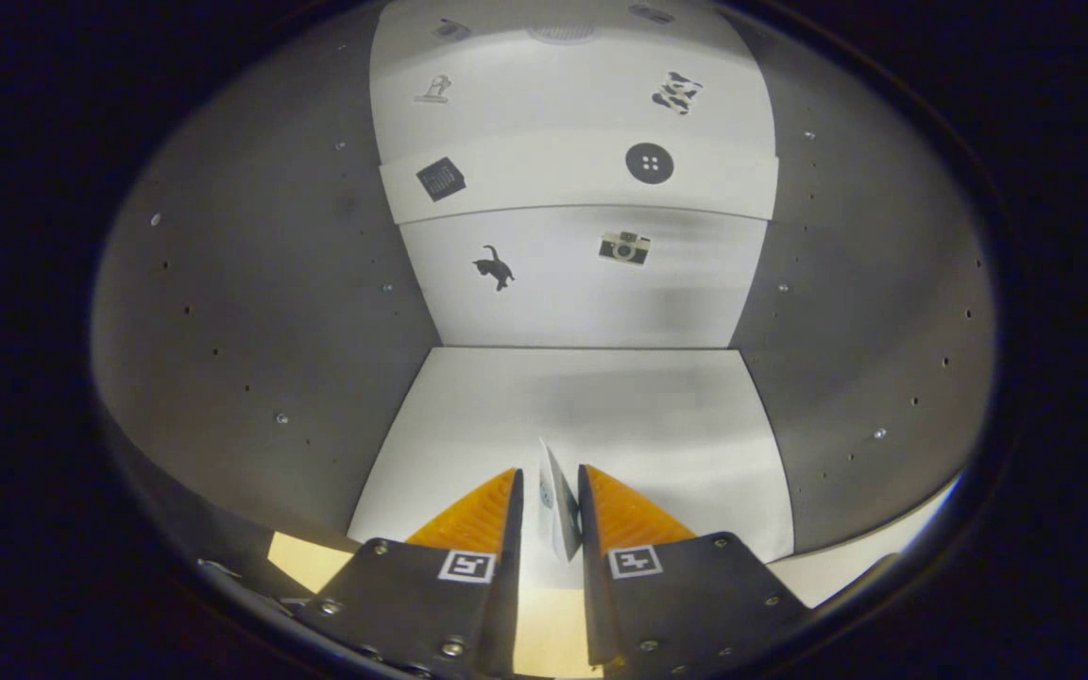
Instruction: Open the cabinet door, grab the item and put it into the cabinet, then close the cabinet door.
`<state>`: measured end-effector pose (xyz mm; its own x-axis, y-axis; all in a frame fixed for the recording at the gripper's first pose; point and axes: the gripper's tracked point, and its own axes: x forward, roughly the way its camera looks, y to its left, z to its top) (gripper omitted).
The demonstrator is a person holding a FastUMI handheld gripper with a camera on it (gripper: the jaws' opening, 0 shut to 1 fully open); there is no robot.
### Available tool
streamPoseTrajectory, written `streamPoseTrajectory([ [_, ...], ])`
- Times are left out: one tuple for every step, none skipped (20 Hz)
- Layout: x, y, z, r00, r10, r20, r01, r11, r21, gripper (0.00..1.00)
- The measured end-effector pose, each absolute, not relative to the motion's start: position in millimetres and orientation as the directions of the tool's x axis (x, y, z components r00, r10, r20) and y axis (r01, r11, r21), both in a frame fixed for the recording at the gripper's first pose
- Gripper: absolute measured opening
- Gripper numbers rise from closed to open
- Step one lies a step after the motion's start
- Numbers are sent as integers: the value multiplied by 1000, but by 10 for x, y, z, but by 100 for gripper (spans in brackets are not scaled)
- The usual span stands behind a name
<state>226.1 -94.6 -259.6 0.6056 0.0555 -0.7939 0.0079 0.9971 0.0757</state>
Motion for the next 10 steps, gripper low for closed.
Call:
streamPoseTrajectory([
  [2261, -939, -2583, 612, 60, -788, 1, 997, 76, 34],
  [2272, -960, -2576, 618, 51, -785, 6, 998, 70, 44],
  [2284, -948, -2561, 625, 59, -779, 6, 997, 81, 54],
  [2311, -930, -2544, 633, 66, -771, 7, 996, 91, 65],
  [2326, -930, -2537, 640, 70, -765, 10, 995, 100, 77],
  [2376, -932, -2515, 649, 75, -757, 10, 994, 108, 89],
  [2366, -916, -2491, 663, 80, -744, 8, 993, 114, 100],
  [2376, -922, -2448, 678, 79, -731, 9, 993, 116, 100],
  [2376, -934, -2382, 699, 76, -711, 9, 993, 115, 100],
  [2374, -943, -2295, 723, 72, -687, 6, 994, 111, 100],
])
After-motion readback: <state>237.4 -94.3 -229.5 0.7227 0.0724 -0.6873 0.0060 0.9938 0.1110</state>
